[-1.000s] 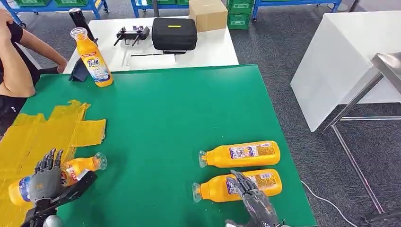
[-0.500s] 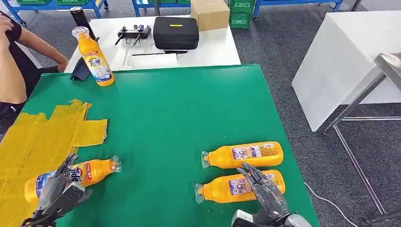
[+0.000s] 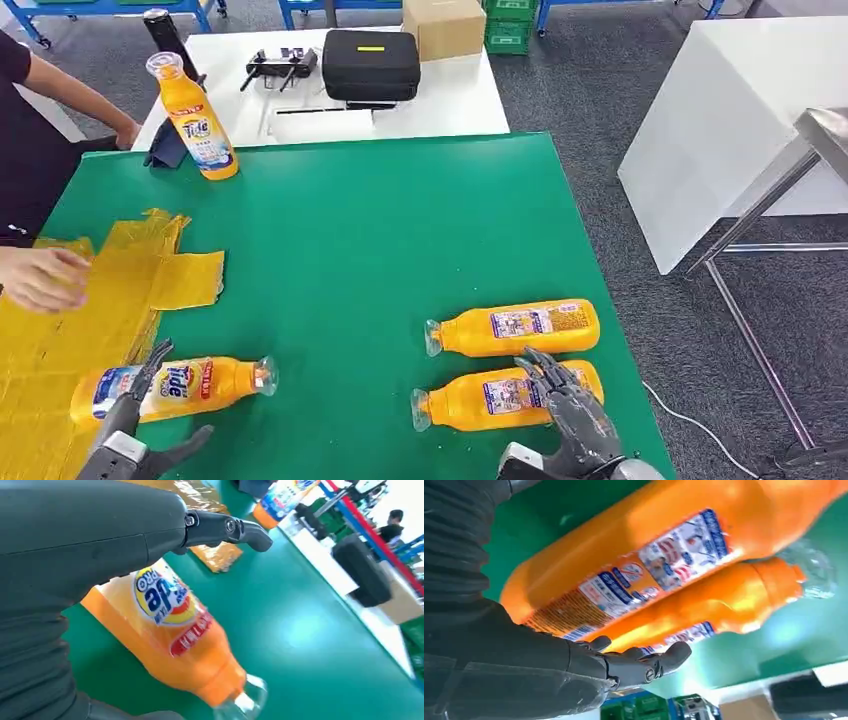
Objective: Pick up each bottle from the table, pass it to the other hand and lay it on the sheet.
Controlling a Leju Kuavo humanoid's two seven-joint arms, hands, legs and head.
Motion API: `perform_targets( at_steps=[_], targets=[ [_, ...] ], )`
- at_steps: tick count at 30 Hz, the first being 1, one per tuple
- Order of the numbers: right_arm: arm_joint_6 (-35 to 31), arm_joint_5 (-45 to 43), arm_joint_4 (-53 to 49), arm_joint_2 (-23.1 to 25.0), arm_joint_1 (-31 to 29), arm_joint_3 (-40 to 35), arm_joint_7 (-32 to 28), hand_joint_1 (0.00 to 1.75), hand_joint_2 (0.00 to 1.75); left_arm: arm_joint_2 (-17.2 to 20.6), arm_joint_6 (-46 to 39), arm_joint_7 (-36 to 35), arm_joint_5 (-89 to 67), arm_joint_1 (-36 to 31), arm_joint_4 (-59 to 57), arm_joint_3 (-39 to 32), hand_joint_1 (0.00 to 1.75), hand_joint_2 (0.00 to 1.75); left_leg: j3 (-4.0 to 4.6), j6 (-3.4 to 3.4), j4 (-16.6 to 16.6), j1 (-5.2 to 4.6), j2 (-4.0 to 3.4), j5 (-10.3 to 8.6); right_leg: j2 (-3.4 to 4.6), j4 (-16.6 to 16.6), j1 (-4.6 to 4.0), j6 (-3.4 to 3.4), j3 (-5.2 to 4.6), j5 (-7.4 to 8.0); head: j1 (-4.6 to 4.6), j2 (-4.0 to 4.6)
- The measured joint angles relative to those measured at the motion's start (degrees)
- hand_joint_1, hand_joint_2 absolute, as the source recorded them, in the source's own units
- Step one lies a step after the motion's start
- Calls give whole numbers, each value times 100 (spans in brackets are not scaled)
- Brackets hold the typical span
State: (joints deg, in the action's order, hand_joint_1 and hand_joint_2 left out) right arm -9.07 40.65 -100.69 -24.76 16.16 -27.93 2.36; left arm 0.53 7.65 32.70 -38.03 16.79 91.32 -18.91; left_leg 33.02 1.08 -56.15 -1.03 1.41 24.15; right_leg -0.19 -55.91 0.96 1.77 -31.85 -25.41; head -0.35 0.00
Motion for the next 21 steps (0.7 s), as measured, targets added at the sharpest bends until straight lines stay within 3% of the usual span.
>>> perform_targets(
  at_steps=[5, 10, 11, 21],
  targets=[
    [2, 134, 0, -55, 27, 0, 153, 0, 175, -83, 46, 11, 28, 37, 171, -29, 0, 175, 5, 0, 0, 0, -2, 0, 0, 0, 0, 0, -4, 0, 0, 0],
    [94, 725, 9, -136, 24, 0, 723, 5, 175, -154, 155, 9, 39, 106, 286, -50, 0, 175, 7, 0, 0, 0, -2, 0, 0, 0, 0, 0, -5, 0, 0, 0],
    [145, 847, 22, -151, 12, -7, 814, 175, 175, -167, 162, 0, 42, 113, 313, -53, 0, 175, 8, 0, 0, 0, -2, 0, 0, 0, 0, 0, -5, 0, 2, 0],
    [555, 1067, 280, -435, -271, -254, 1207, 175, 175, -204, 160, -107, 243, 120, 411, -15, 0, 175, -7, 1, -1, 0, -3, 1, 0, 2, 0, 1, -5, 0, 0, 0]
  ],
)
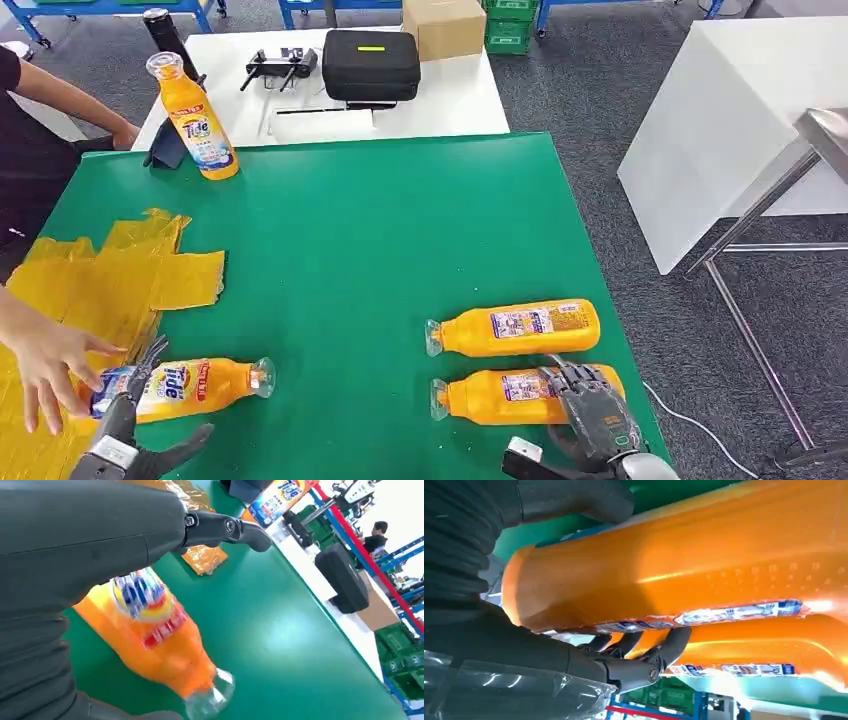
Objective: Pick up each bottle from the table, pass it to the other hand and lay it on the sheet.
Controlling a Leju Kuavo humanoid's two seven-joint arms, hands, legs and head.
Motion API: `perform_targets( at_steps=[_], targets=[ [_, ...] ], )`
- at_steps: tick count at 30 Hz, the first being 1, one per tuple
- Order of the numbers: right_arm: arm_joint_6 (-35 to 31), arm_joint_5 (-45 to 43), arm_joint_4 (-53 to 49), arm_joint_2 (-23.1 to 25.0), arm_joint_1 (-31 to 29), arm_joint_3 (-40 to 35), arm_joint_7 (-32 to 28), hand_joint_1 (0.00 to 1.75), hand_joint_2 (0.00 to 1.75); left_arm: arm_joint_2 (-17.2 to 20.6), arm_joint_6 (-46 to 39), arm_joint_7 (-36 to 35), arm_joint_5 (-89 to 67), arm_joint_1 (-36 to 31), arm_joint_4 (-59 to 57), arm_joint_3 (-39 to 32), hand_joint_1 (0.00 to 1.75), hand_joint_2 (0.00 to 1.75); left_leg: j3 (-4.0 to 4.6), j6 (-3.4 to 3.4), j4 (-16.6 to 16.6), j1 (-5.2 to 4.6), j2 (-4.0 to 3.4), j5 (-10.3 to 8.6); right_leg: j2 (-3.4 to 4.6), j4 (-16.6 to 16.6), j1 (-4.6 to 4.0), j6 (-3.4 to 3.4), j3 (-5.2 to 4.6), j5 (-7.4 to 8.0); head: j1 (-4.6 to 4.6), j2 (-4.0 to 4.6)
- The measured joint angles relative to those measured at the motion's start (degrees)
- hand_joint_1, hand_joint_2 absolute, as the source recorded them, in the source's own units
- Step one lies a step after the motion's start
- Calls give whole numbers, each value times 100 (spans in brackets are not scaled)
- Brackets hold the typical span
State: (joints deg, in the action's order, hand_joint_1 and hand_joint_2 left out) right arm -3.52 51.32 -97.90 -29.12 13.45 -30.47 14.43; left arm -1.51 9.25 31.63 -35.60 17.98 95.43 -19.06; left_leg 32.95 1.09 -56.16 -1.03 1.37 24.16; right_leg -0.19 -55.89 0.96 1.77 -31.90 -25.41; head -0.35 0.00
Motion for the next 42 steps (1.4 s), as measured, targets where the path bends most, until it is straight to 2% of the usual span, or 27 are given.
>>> perform_targets(
  at_steps=[8, 16, 20, 23, 26, 28, 31, 32, 34, 37, 42],
  targets=[
    [81, -243, 101, -280, -166, -273, 136, 175, 175, 0, -9, -24, 111, 3, 0, 52, 0, 175, -30, 17, 0, 0, -6, 19, 4, 7, -1, 13, -14, -12, 2, 0],
    [153, -457, 260, -474, -438, -643, 273, 175, 175, 46, -31, -44, 313, 2, 46, 249, 0, 175, -72, 19, 0, 0, -24, 41, 26, 15, -2, 14, 23, -13, 0, 0],
    [122, -586, 426, -413, -595, -741, 236, 175, 175, 66, 55, -61, 520, 11, 81, 359, 0, 175, -110, 20, 0, 3, -61, 56, 61, 18, -5, 12, 57, -15, 0, 0],
    [-86, -730, 704, -148, -734, -758, -49, 175, 175, 63, 420, -88, 1090, 43, 136, 448, 0, 175, -138, 22, 0, 17, -105, 90, 101, 25, -19, 11, 79, -15, -2, 0],
    [-470, -986, 850, 257, -746, -706, -677, 175, 175, -31, 1359, -223, 2481, 136, 245, 507, 0, 175, -140, 23, 0, 17, -119, 89, 115, 24, -19, 6, 79, -9, 0, 0],
    [-545, -1565, 840, 514, -679, -638, -1410, 175, 175, -185, 2102, -370, 3610, 228, 337, 496, 0, 175, -139, 24, -1, 17, -116, 70, 113, 24, -20, -4, 78, -2, 0, 0],
    [-250, -2892, 506, 810, -466, -549, -2394, 175, 175, -460, 2810, -570, 4654, 309, 378, 481, 0, 175, -124, 23, -4, 16, -99, 57, 94, 23, -19, -2, 77, -4, 0, 0],
    [-203, -3078, 399, 866, -349, -555, -2538, 175, 175, -531, 2901, -590, 4814, 328, 380, 481, 0, 175, -100, 23, -6, 17, -74, 47, 73, 21, -19, -2, 107, -4, 4, 0],
    [-186, -3246, 240, 973, -194, -566, -2743, 175, 175, -665, 3003, -614, 4929, 371, 380, 483, 0, 175, -56, 17, -6, 17, -53, 28, 53, 16, -19, -1, 75, -2, 7, 0],
    [-1, -3651, -12, 1108, -154, -503, -3142, 175, 175, -822, 3060, -767, 5255, 379, 380, 561, 0, 175, -45, 17, -6, 16, -53, 29, 53, 16, -19, -1, 61, -2, -2, 0],
    [317, -4011, -365, 1401, -158, -332, -3290, 175, 175, -874, 2692, -767, 5458, 378, 363, 1050, 0, 175, -30, 18, -6, 13, -48, 31, 49, 18, -16, 0, 48, -3, 2, 0]
  ],
)
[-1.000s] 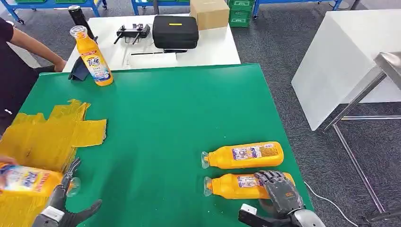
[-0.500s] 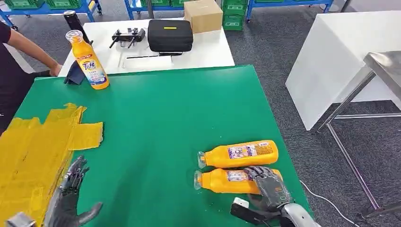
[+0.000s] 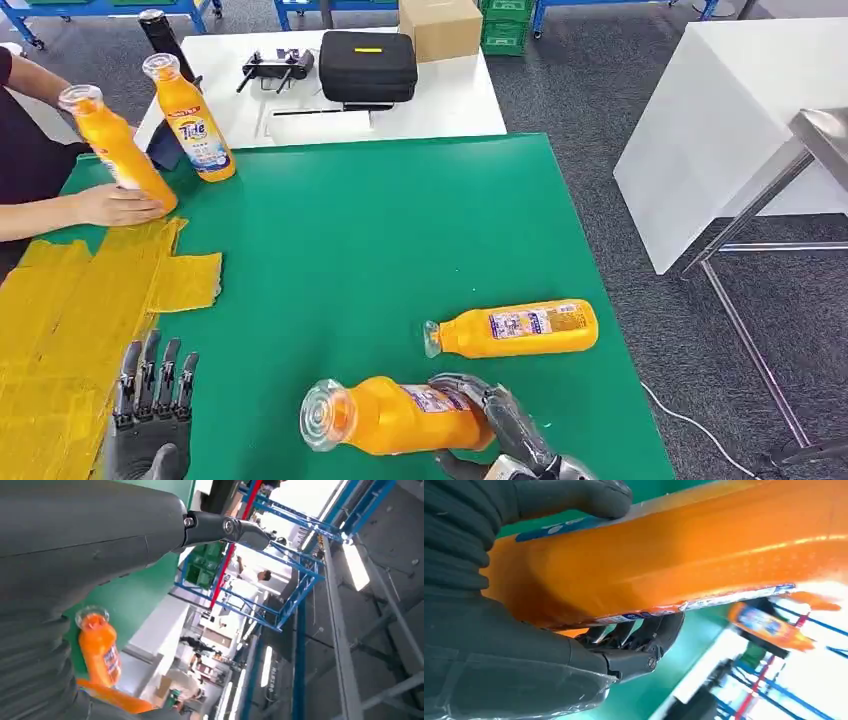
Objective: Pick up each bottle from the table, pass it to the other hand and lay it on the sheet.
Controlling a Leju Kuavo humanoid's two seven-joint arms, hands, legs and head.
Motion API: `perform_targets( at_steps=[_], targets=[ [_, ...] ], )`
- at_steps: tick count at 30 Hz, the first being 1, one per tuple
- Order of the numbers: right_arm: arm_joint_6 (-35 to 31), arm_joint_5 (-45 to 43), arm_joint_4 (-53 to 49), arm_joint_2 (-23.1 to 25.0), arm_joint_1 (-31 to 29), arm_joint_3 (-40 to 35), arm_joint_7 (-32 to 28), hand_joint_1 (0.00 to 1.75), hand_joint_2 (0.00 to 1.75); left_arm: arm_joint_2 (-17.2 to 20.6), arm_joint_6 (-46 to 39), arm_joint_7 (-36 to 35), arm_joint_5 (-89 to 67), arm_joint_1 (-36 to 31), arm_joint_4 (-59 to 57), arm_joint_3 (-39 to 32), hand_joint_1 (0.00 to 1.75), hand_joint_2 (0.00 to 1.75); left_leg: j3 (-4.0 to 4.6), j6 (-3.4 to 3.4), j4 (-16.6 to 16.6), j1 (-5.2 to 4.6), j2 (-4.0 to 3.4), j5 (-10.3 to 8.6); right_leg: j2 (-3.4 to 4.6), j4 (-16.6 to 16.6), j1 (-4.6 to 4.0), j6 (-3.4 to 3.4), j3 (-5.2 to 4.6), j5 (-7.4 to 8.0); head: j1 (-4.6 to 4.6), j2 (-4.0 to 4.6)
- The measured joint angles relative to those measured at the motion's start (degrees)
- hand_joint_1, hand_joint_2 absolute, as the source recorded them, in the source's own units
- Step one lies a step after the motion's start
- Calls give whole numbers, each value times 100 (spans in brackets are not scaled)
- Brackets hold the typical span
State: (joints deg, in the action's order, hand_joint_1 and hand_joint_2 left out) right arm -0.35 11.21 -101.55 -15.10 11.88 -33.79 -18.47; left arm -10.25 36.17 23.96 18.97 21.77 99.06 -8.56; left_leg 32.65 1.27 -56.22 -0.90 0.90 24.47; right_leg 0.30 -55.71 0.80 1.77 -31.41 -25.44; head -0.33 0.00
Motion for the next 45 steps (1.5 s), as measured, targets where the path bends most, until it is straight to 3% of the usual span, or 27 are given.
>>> perform_targets(
  at_steps=[21, 35, 45],
  targets=[
    [301, -102, -102, 480, -101, 238, -114, 175, 175, 186, -323, 310, -267, -21, -105, 983, 0, 175, 9, 0, 0, 0, 0, 0, 0, 0, 0, 0, -10, 0, -2, 0],
    [566, 57, 335, 1327, -561, -16, 72, 175, 175, 455, -3097, 756, -3052, -560, -127, 2937, 0, 175, 13, 0, -1, 1, -1, -1, 1, -2, -1, 0, -13, 2, 0, 0],
    [588, 101, 682, 1425, -805, -407, 98, 175, 175, 610, -3394, 745, -3246, -742, -131, 3433, 0, 175, 21, 0, -1, 0, 0, -1, 1, -2, 0, 0, -19, 1, -2, 0]
  ],
)
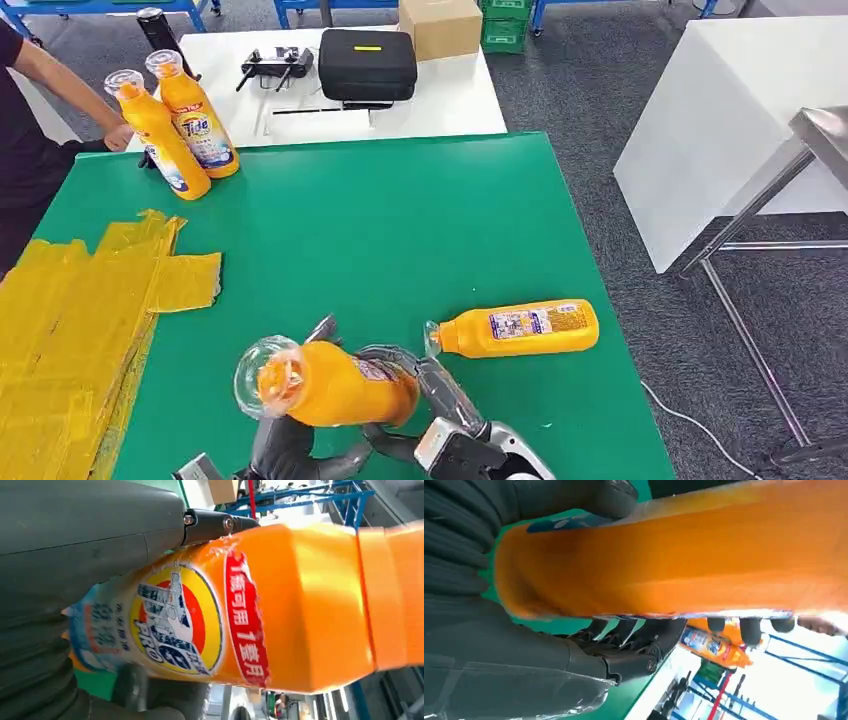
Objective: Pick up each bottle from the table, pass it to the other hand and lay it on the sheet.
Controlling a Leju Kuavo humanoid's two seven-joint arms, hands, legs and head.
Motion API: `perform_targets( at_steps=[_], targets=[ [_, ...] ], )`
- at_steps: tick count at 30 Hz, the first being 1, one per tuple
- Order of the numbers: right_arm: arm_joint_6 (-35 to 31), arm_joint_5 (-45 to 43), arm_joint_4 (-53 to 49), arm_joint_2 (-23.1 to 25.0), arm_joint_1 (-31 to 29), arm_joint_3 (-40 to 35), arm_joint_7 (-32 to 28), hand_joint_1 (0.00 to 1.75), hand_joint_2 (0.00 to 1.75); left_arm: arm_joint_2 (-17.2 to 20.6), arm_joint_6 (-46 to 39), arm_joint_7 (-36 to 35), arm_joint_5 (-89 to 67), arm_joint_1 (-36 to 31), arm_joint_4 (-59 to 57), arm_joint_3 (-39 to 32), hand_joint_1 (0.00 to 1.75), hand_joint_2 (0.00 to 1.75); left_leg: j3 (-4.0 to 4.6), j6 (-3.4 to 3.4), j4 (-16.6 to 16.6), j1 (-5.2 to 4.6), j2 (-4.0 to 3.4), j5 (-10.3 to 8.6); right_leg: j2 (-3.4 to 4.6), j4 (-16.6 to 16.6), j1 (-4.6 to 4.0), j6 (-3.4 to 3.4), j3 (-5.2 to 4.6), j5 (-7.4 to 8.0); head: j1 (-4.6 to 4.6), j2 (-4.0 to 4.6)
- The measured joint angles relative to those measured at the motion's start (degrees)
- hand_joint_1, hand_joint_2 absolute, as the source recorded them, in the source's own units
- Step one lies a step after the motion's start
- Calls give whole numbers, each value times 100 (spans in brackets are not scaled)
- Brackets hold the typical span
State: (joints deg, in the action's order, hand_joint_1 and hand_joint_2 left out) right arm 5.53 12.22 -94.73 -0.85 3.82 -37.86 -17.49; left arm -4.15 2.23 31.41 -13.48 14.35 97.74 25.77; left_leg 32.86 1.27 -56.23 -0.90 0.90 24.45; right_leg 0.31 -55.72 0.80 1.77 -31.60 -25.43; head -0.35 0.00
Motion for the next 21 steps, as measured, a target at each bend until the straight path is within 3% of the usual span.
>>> perform_targets(
  at_steps=[11, 12, 13, 21],
  targets=[
    [122, 44, 655, 149, -237, -295, 50, 175, 175, 120, 259, 54, 593, -69, -100, -24, 0, 175, 0, -1, 0, 1, -1, -1, 0, -1, -1, 0, -3, 0, 0, 0],
    [125, 48, 697, 151, -247, -313, 50, 175, 175, 125, 350, 63, 728, -68, -114, -44, 168, 175, 1, -1, 0, 1, -1, -1, 1, -1, -1, 0, -4, 0, 0, 0],
    [131, 52, 732, 155, -262, -330, 50, 175, 175, 135, 422, 72, 824, -68, -129, -66, 175, 175, 1, -1, 0, 1, -1, -1, 1, -1, -1, 0, -5, 0, 2, 0],
    [162, 70, 1010, 168, -328, -406, 50, 175, 175, 201, 605, 122, 990, -72, -240, -149, 175, 175, 3, -1, 0, 0, -1, -1, 0, 0, 0, 0, -6, 0, 0, 0]
  ],
)
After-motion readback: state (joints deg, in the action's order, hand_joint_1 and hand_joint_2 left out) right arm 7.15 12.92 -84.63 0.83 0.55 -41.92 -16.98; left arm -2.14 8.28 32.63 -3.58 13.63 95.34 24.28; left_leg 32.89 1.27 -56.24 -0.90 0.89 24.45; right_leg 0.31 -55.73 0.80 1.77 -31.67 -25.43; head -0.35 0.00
